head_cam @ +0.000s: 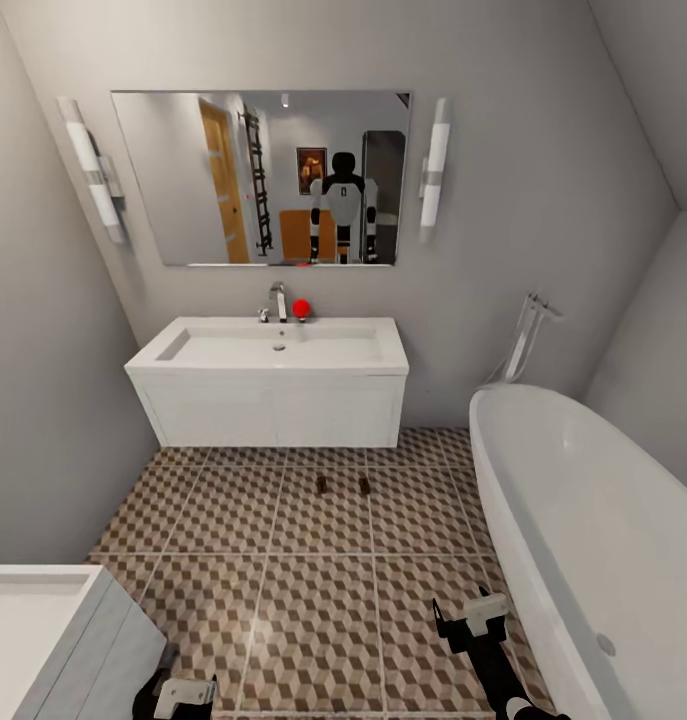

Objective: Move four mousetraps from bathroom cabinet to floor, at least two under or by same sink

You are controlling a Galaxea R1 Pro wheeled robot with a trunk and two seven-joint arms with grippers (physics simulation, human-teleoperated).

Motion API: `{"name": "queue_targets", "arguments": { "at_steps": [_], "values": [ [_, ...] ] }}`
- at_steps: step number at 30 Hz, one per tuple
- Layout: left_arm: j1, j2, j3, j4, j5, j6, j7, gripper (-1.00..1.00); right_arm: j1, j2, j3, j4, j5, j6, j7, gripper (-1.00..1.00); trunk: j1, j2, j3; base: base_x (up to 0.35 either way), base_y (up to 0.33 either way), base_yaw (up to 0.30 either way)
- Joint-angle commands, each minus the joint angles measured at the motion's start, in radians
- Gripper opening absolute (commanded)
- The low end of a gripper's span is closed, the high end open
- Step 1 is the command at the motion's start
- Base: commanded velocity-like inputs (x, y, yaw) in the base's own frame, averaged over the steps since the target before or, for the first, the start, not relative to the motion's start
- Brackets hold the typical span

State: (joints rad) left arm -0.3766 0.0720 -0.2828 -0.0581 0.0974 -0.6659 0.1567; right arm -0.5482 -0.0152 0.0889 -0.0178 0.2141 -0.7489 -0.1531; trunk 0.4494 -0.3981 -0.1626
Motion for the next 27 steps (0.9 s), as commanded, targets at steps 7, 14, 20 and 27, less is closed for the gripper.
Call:
{"name": "queue_targets", "arguments": {
  "at_steps": [7, 14, 20, 27],
  "values": [
    [-0.001, 0.0, -0.009, 0.001, 0.01, -0.003, 0.001, 1.0, -0.001, 0.0, 0.008, 0.001, 0.005, -0.001, -0.01, 1.0, 0.001, -0.002, 0.009, 0.0, 0.0, 0.0],
    [-0.001, 0.0, -0.009, 0.001, 0.01, -0.003, 0.001, 1.0, -0.001, 0.0, 0.008, 0.001, 0.005, -0.001, -0.01, 1.0, 0.001, -0.002, 0.021, 0.0, 0.0, 0.0],
    [-0.001, 0.0, -0.009, 0.001, 0.01, -0.003, 0.001, 1.0, -0.001, 0.0, 0.008, 0.001, 0.005, -0.001, -0.01, 1.0, 0.001, -0.002, 0.03, 0.0, 0.0, 0.0],
    [-0.001, 0.0, -0.009, 0.001, 0.01, -0.003, 0.001, 1.0, -0.001, 0.0, 0.008, 0.001, 0.005, -0.001, -0.01, 1.0, 0.001, -0.002, 0.042, 0.0, 0.0, 0.0]
  ]
}}
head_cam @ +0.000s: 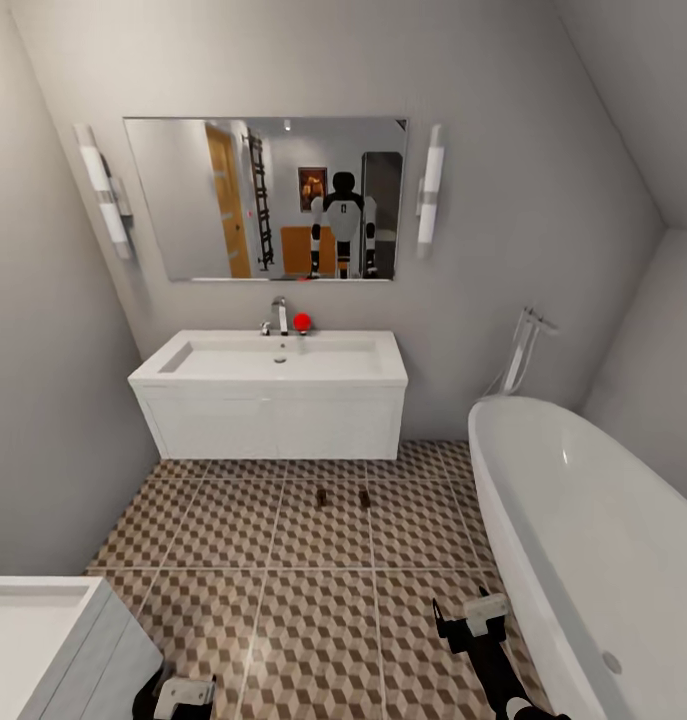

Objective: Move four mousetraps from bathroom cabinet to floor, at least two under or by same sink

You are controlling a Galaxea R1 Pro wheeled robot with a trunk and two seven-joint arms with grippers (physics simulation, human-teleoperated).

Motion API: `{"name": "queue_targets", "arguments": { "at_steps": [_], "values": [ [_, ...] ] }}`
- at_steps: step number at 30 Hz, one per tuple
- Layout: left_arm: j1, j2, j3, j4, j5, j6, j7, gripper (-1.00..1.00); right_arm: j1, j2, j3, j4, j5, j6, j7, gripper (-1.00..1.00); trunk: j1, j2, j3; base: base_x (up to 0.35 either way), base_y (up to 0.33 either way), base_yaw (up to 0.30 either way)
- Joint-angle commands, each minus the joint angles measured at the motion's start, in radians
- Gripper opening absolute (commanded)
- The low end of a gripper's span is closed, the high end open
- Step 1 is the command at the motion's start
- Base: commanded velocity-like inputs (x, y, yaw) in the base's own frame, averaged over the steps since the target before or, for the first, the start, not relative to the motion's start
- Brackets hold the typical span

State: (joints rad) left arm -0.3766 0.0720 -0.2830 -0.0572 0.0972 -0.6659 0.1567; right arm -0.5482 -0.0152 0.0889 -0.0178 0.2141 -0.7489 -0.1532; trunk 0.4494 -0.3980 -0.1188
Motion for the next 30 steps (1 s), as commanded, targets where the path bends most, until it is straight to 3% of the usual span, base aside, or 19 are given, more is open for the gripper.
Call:
{"name": "queue_targets", "arguments": {
  "at_steps": [1, 24, 30],
  "values": [
    [-0.001, 0.0, -0.009, 0.0, 0.01, -0.003, 0.001, 1.0, -0.001, 0.0, 0.008, 0.001, 0.005, -0.001, -0.011, 1.0, 0.001, -0.002, 0.0, 0.0, 0.0, 0.0],
    [-0.001, -0.009, -0.009, -0.001, 0.01, -0.003, 0.004, 1.0, -0.001, 0.003, 0.008, 0.001, 0.005, 0.004, -0.012, 1.0, 0.001, -0.002, 0.026, 0.0, 0.0, 0.0],
    [-0.001, -0.018, -0.009, -0.001, 0.01, -0.002, 0.006, 1.0, -0.001, 0.016, 0.008, 0.0, 0.005, 0.008, -0.049, 1.0, 0.001, -0.002, 0.027, 0.0, 0.0, 0.0]
  ]
}}
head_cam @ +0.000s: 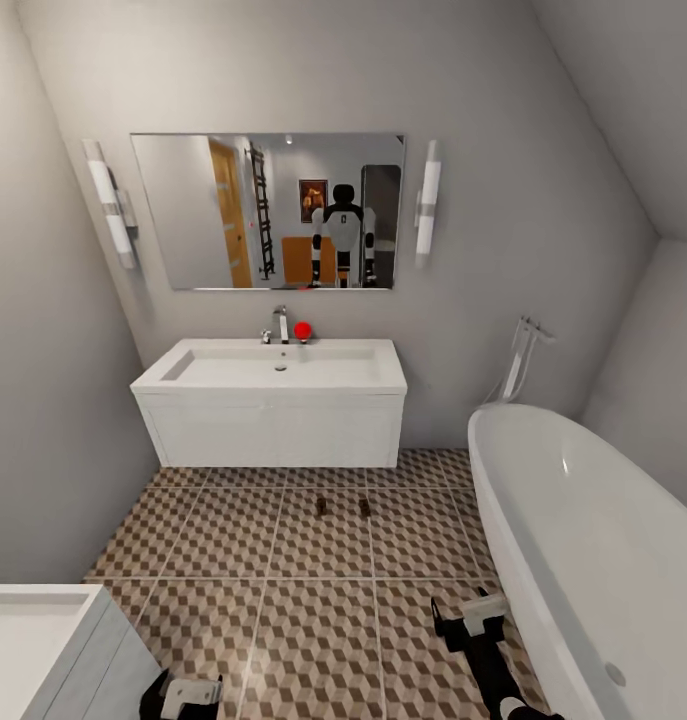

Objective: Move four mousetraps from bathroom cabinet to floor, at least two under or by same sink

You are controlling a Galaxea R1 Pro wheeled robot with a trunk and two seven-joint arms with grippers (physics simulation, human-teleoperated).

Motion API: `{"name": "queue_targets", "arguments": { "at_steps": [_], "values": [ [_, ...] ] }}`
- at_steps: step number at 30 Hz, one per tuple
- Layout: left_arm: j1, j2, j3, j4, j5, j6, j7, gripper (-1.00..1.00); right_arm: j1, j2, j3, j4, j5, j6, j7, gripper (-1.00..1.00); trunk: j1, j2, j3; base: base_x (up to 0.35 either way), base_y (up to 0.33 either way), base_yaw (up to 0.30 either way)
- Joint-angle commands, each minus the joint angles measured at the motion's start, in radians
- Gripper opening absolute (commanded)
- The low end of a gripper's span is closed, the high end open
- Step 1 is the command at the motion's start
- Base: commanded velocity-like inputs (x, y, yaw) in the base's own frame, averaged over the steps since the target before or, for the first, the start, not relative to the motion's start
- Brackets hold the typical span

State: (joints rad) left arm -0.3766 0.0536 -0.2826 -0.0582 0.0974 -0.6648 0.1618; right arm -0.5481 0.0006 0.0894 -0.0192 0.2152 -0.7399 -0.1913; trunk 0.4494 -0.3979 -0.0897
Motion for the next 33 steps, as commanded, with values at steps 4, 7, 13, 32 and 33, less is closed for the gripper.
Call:
{"name": "queue_targets", "arguments": {
  "at_steps": [4, 7, 13, 32, 33],
  "values": [
    [-0.001, -0.002, -0.009, 0.002, 0.01, -0.002, 0.003, 1.0, -0.001, 0.031, 0.007, 0.001, 0.004, 0.003, -0.056, 1.0, 0.001, -0.002, -0.002, 0.0, 0.0, 0.0],
    [-0.001, -0.002, -0.008, 0.01, 0.01, -0.001, 0.004, 1.0, 0.0, 0.062, 0.006, 0.003, 0.004, 0.034, -0.113, 1.0, 0.001, -0.002, -0.002, 0.0, 0.0, 0.0],
    [-0.001, -0.003, -0.006, 0.037, 0.012, -0.002, 0.006, 1.0, 0.021, 0.085, 0.006, 0.004, 0.001, 0.127, -0.167, 1.0, 0.001, -0.002, -0.002, 0.0, 0.0, 0.0],
    [-0.001, -0.016, -0.005, 0.087, 0.271, 0.001, 0.012, 1.0, 0.036, 0.105, 0.007, -0.002, -0.128, 0.258, -0.177, 1.0, 0.001, -0.002, -0.002, 0.0, 0.0, 0.0],
    [-0.001, -0.016, -0.005, 0.087, 0.276, 0.002, 0.012, 1.0, 0.036, 0.105, 0.006, -0.002, -0.128, 0.258, -0.177, 1.0, 0.001, -0.002, -0.002, 0.0, 0.0, 0.0]
  ]
}}
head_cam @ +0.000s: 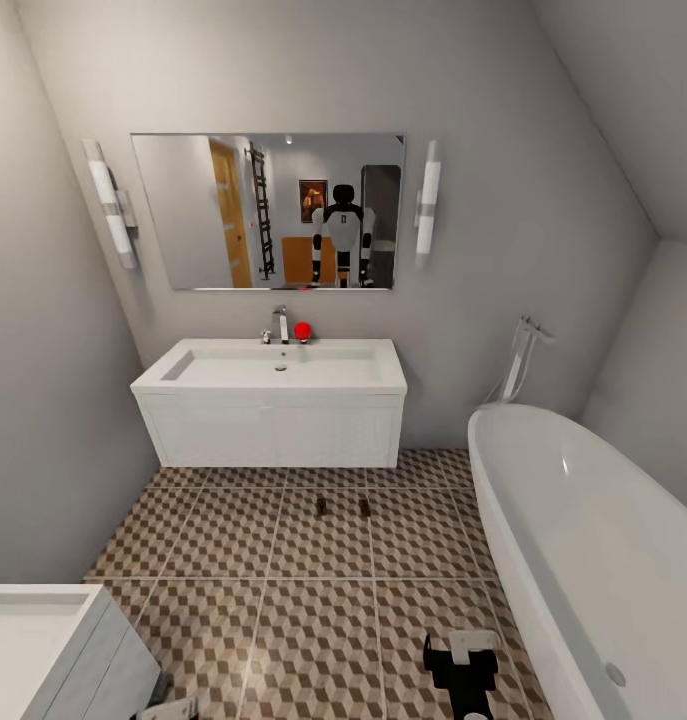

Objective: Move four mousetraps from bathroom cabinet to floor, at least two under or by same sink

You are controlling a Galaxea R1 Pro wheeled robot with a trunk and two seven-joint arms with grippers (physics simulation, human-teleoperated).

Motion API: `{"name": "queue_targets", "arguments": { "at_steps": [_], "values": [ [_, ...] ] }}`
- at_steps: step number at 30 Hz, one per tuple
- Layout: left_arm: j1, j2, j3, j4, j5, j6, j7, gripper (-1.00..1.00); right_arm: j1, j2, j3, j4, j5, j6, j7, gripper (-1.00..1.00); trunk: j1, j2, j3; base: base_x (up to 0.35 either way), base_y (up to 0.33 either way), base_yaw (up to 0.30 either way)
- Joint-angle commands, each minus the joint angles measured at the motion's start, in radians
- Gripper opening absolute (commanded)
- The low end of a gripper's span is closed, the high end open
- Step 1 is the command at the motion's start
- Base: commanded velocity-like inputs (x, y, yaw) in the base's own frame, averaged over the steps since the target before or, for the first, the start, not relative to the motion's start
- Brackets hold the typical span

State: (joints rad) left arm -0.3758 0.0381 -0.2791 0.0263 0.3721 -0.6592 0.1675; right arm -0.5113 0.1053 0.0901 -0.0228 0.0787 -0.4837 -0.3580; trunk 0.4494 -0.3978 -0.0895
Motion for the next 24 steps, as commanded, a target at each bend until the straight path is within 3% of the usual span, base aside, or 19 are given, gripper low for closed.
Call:
{"name": "queue_targets", "arguments": {
  "at_steps": [1, 19, 24],
  "values": [
    [-0.002, 0.0, -0.009, 0.003, 0.006, -0.004, 0.006, 1.0, -0.001, 0.0, 0.006, 0.001, 0.008, 0.001, -0.01, 1.0, 0.001, -0.002, -0.002, 0.0, 0.0, 0.0],
    [-0.002, -0.003, -0.009, 0.036, 0.021, -0.004, -0.002, 1.0, -0.001, 0.001, 0.005, 0.001, 0.004, -0.001, -0.009, 1.0, 0.001, -0.002, -0.002, 0.0, 0.0, 0.0],
    [-0.002, -0.004, -0.009, 0.039, 0.019, -0.005, -0.002, 1.0, -0.001, 0.002, 0.005, 0.001, 0.004, -0.001, -0.01, 1.0, 0.001, -0.002, -0.005, 0.0, 0.0, 0.232]
  ]
}}
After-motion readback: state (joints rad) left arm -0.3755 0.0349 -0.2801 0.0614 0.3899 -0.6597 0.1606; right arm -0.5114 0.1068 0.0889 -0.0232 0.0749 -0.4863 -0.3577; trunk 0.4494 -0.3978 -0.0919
